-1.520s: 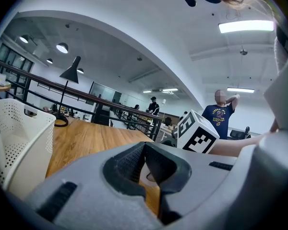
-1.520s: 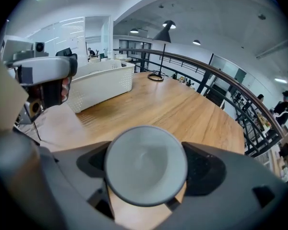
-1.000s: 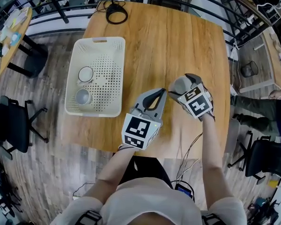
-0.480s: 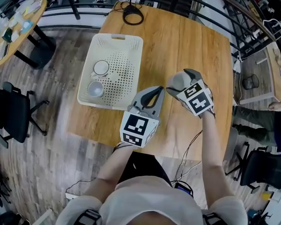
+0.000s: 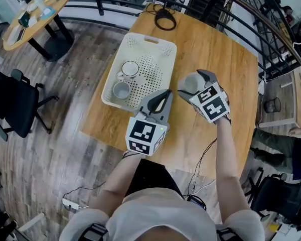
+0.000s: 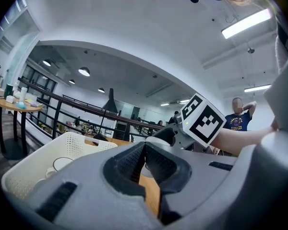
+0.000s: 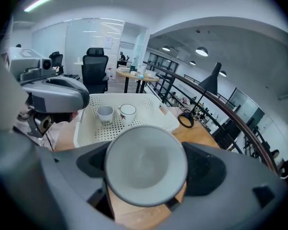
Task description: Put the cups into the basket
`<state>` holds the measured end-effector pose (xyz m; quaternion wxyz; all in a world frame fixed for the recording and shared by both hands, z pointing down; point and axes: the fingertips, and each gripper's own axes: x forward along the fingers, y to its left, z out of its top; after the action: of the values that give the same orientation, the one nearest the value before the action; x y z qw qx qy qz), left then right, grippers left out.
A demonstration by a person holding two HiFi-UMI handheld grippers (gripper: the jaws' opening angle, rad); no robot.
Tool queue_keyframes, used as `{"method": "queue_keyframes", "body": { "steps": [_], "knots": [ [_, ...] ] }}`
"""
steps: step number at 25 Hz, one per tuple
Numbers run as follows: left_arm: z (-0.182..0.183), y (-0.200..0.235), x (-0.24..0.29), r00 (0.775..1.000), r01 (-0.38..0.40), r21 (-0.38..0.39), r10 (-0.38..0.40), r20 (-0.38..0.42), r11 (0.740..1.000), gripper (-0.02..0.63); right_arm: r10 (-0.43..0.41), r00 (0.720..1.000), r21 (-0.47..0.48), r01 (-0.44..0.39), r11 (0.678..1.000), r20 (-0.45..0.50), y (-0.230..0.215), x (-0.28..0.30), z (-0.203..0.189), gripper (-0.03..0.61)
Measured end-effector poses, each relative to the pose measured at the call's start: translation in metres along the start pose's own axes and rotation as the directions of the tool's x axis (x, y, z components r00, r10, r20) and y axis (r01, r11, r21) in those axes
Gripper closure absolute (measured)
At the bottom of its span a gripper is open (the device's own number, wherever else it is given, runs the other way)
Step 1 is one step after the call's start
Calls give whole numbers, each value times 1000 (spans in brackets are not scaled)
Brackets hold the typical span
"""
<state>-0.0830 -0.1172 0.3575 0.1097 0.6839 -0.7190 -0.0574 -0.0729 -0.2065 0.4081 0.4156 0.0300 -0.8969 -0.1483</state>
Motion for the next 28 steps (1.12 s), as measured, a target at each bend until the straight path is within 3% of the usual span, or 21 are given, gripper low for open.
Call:
{"method": "queue_keyframes", "body": {
  "steps": [14,28],
  "knots": [
    [12,78,-39,991,-133,-27,134,31,991,604,87,996,-120,-82,989,33,37,49,79,129],
    [5,133,-54,975,-216,-70,219,33,974,604,180,984,-161,-178,971,3,73,101,102,129]
  ]
}}
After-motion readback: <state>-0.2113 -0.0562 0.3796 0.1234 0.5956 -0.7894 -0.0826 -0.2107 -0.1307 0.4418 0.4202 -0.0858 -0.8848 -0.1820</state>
